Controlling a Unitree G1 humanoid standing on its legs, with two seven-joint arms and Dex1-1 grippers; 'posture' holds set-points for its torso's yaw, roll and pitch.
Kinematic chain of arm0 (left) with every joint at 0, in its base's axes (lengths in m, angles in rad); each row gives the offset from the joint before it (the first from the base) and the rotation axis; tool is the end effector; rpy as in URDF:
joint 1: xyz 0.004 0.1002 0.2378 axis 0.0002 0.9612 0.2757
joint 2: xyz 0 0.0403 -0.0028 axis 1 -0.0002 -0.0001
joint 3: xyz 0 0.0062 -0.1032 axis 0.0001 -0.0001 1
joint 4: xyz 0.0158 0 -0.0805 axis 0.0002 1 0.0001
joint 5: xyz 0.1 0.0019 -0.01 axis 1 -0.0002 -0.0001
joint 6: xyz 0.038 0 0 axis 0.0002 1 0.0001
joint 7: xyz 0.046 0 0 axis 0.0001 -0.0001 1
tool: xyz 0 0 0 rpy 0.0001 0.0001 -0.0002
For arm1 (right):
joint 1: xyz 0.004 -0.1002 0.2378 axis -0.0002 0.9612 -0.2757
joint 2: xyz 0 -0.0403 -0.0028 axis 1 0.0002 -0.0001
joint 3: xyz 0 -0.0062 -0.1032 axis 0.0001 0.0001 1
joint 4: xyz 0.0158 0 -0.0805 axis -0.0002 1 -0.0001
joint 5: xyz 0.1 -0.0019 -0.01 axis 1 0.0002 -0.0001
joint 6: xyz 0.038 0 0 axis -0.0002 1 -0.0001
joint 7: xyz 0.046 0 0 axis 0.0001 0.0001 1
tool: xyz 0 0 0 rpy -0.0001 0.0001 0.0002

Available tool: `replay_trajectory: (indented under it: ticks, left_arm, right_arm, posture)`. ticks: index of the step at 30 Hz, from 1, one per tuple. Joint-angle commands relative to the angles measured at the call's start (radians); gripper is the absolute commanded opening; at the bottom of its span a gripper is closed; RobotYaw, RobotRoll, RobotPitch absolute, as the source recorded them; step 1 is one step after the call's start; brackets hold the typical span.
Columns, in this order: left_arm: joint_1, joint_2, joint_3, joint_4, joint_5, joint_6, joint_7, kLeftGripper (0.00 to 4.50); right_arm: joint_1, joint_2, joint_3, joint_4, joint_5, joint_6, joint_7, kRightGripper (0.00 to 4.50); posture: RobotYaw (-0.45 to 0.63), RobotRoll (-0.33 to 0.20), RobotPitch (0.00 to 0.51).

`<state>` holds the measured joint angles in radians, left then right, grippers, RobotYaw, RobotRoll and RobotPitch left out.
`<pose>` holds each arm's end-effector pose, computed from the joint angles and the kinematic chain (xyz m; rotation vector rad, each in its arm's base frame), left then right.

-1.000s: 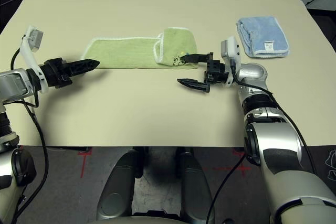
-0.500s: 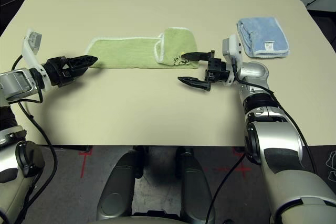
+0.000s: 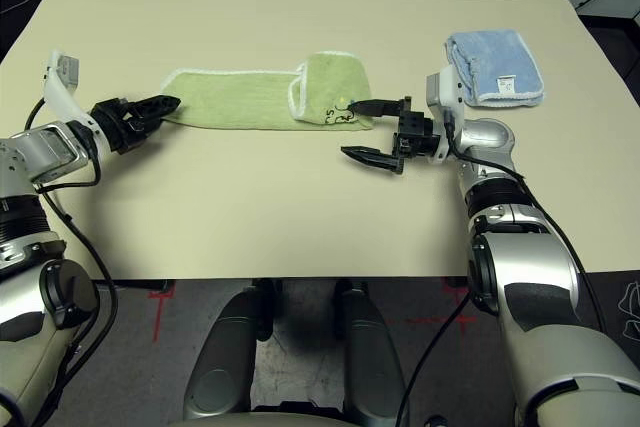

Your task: Fold the towel and set it aside.

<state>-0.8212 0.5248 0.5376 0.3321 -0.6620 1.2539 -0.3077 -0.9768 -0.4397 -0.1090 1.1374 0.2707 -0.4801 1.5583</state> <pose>0.2929 0.2785 0.2048 -0.5925 0.3867 -0.3341 0.3470 -0.2434 0.1622 -0.3266 -0.2587 1.3143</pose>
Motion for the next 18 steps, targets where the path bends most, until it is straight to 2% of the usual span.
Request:
replay_trajectory:
  ticks: [1, 2, 3, 8, 18]
  left_arm:
    - [0.014, 0.022, -0.009, 0.006, 0.008, 0.011, 0.001, 0.55]
    - [0.015, 0.025, -0.008, 0.004, 0.006, 0.013, 0.002, 0.15]
    - [0.016, 0.029, -0.006, 0.000, 0.006, 0.015, 0.003, 0.03]
    - [0.030, 0.058, -0.004, -0.015, 0.005, 0.016, -0.002, 0.03]
    - [0.096, 0.179, 0.005, 0.000, 0.019, -0.031, -0.044, 0.03]
  right_arm:
    - [0.004, -0.005, -0.005, -0.009, -0.009, 0.001, 0.001, 4.50]
    - [0.003, -0.005, -0.005, -0.008, -0.009, 0.001, 0.001, 4.50]
    - [0.003, -0.005, -0.005, -0.008, -0.010, 0.001, 0.000, 4.50]
    - [0.000, -0.013, -0.008, -0.006, -0.008, 0.005, -0.001, 4.50]
    - [-0.003, -0.039, -0.016, -0.003, -0.011, 0.012, -0.008, 4.50]
  posture:
    - [0.09, 0.000, 0.248]
    - [0.09, 0.000, 0.248]
    - [0.09, 0.000, 0.248]
    - [0.10, 0.000, 0.247]
    - [0.09, 0.000, 0.242]
